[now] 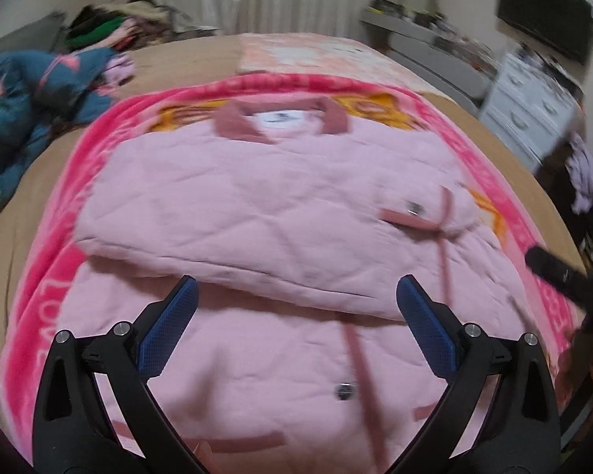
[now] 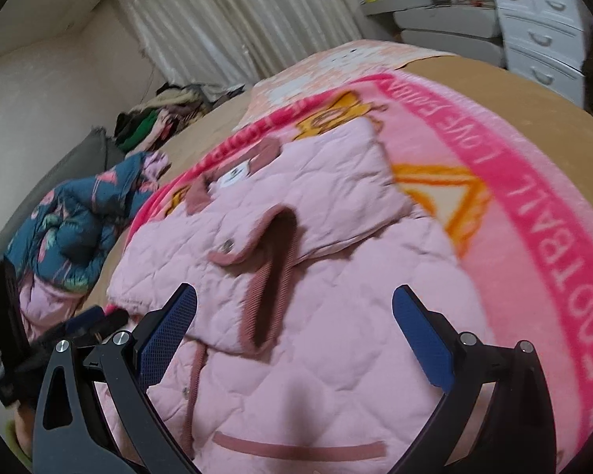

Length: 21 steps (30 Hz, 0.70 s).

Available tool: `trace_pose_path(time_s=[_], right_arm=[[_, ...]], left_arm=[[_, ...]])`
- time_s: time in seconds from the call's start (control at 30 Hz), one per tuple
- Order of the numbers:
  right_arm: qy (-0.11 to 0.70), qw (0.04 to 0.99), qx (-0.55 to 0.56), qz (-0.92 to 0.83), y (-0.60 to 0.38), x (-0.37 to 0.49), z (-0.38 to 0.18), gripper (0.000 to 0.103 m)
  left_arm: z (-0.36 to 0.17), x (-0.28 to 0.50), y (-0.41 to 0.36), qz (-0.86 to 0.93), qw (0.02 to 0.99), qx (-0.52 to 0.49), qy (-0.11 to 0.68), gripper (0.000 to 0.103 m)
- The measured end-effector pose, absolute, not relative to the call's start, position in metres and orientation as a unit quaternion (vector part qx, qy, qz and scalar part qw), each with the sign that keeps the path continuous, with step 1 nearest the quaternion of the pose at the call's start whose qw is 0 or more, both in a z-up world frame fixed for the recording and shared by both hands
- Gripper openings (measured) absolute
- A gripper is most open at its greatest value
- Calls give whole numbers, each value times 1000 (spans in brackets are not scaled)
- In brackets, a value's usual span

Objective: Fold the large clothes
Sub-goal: 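Grasp the mauve cuff of the folded sleeve with the right tool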

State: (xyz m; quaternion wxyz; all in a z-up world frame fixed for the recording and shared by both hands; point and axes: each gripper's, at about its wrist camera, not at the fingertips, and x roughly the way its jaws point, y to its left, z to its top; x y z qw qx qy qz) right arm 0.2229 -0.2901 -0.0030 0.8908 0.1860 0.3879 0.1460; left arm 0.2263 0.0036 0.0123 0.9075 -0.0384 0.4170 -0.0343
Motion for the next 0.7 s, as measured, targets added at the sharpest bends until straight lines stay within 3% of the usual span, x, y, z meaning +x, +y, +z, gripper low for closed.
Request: trace_pose_path(time_s=[0.6, 0.67, 0.7], right_arm=[[473, 845, 175, 180, -212, 273, -63, 99], [473, 848, 165, 170, -211, 273, -69, 91], [468, 854, 155, 166, -210, 271, -68, 80]], left_arm=[[8, 218, 122, 64, 906, -121, 399, 94], [6, 218, 129, 70, 906, -128, 398, 94], [5, 219, 132, 71, 905, -131, 398, 94]])
